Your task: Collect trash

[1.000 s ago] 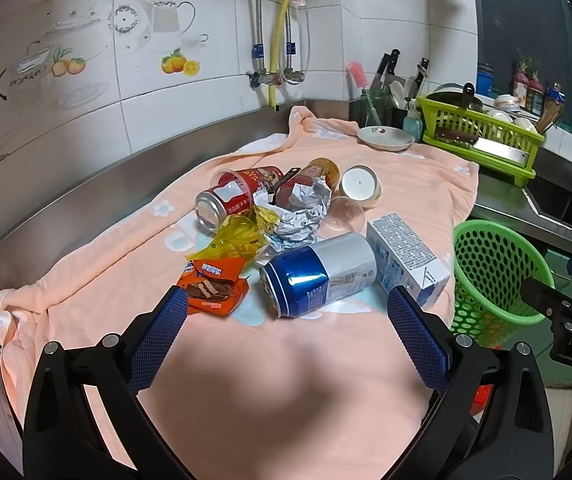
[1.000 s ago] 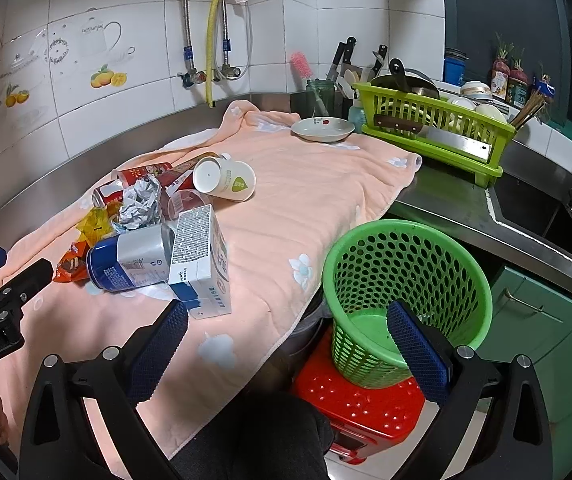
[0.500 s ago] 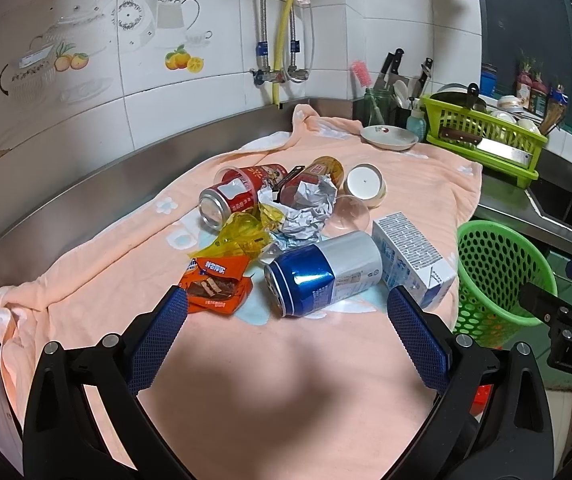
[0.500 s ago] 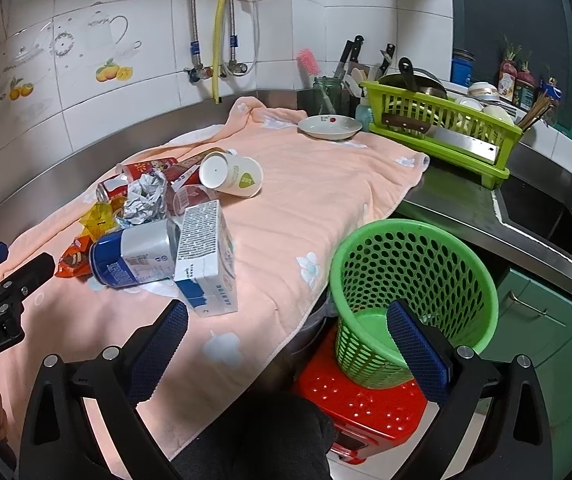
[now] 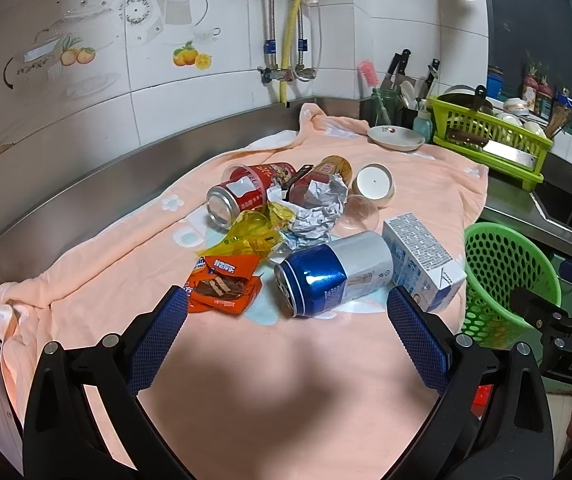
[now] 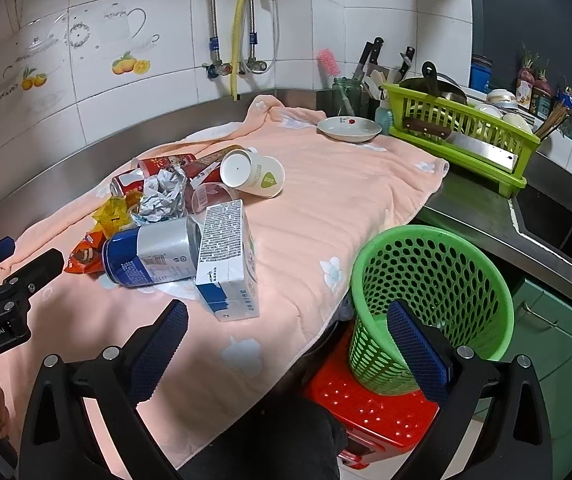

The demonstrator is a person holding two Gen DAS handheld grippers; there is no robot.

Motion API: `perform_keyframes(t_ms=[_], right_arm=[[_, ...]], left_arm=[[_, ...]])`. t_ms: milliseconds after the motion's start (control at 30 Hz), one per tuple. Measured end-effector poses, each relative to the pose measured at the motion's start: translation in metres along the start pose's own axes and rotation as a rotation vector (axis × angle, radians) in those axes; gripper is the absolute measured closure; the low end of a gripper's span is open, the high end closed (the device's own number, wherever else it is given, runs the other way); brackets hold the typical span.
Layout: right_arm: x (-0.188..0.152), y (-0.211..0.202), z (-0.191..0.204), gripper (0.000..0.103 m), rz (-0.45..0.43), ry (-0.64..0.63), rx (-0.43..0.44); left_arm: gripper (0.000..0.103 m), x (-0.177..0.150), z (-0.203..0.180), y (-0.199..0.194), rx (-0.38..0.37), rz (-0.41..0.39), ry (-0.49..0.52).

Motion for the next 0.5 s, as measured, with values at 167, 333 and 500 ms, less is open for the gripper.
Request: perform_keyframes(t_ms=[167, 333, 500], right_arm=[[0.0006, 0.0005, 0.0000, 0.006, 0.000, 0.002, 0.001], [0.0006, 0.0007, -0.0018, 0.006, 0.002, 0.005, 0.001], [0.0007, 0.0009, -0.0054, 0.006, 0.002, 0.019, -0.005]], left_arm=[[0.005, 0.0004, 0.0008, 0.0006, 0.001, 0.000, 0.002], [0.005, 0.0020, -0.0006, 0.0006, -0.001, -0.001, 0.009], [0.005, 0.0040, -0.0056, 0.0003, -0.003, -0.004, 0.020]])
Point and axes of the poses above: each gripper's, at about its wrist camera, not at the fingertips, and y roughly the way its jaws point, z to its left, x to its top, the point moved 4 cm from there along y, roughly the way its jaws point, and after that the axes turned 14 degrees about z, right-handed, at the moved point
